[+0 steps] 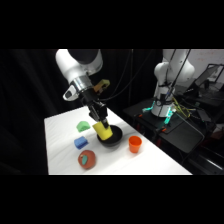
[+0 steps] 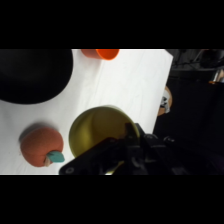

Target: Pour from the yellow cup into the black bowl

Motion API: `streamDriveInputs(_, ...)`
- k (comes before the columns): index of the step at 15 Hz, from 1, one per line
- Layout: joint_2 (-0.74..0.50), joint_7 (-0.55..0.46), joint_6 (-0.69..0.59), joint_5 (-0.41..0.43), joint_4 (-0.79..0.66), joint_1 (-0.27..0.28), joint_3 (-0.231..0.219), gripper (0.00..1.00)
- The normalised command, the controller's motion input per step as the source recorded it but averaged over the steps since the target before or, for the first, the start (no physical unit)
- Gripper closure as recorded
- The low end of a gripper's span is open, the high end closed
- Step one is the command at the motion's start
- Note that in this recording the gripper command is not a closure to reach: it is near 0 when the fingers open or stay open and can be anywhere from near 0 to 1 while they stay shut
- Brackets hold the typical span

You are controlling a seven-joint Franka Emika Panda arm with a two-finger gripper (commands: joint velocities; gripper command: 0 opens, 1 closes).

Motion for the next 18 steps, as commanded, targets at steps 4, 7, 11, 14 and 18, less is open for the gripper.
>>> streamDriveInputs(4, -0.05, 0.54, 0.68, -0.523, -0.23, 0.165, 0.109, 0.20)
streamDriveInputs(7, 0.15, 0.53, 0.39, -0.447, -0.04, 0.093, 0.090, 0.20)
streamDriveInputs(11, 0.24, 0.41, 0.19, -0.260, 0.11, 0.062, 0.090, 0.20)
streamDriveInputs(14, 0.17, 0.26, 0.16, -0.077, 0.14, 0.001, 0.094, 0.20)
streamDriveInputs(18, 0.10, 0.17, 0.11, -0.086, 0.11, -0.016, 0.057, 0.20)
